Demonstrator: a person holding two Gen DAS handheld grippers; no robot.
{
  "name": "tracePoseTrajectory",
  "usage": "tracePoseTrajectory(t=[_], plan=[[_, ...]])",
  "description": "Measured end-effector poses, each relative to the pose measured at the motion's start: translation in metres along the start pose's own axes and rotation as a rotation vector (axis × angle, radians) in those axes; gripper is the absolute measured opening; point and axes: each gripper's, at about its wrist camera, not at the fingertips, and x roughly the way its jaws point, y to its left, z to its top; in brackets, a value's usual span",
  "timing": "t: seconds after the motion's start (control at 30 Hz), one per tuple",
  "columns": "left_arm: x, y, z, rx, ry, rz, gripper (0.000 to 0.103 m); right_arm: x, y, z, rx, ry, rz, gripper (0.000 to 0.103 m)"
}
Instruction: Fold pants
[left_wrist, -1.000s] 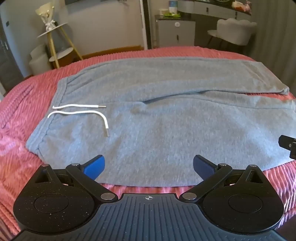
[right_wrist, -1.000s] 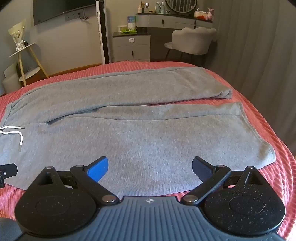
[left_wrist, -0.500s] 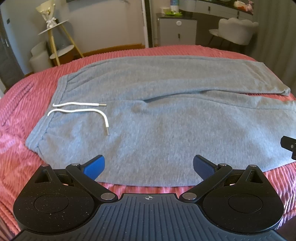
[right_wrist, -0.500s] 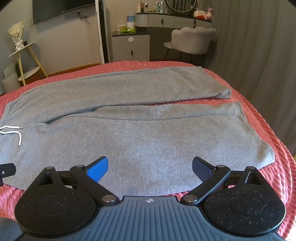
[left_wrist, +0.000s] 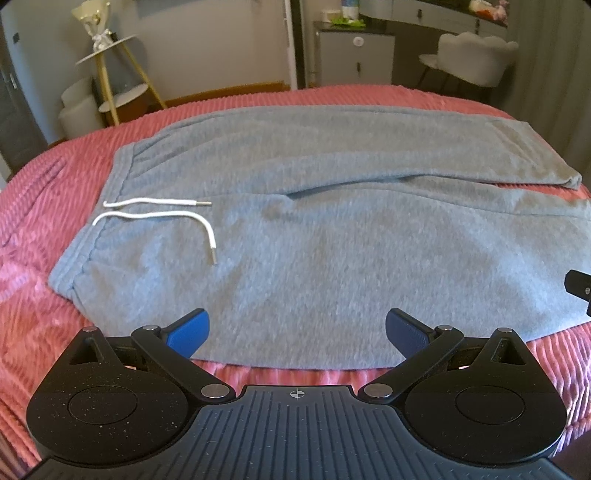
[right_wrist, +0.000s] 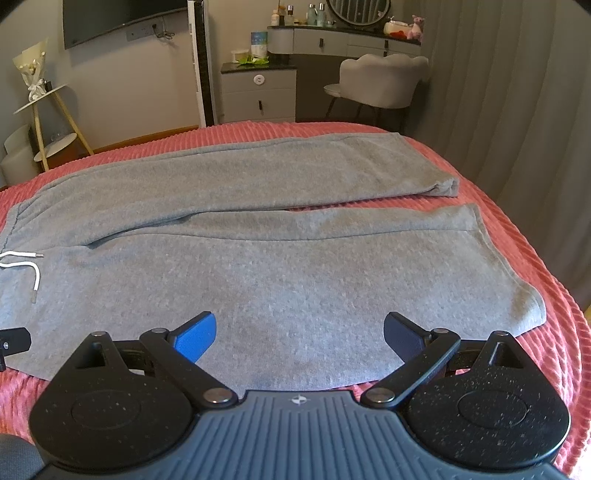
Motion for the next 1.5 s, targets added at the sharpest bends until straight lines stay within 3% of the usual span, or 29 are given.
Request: tracePoseTrajectory(t=[1.5], plan=[[0.012, 0.005, -0.002, -0.031, 0.031, 0.016, 0.103, 0.009, -0.006, -0.007, 0.013, 0.023, 0.000, 0.097]])
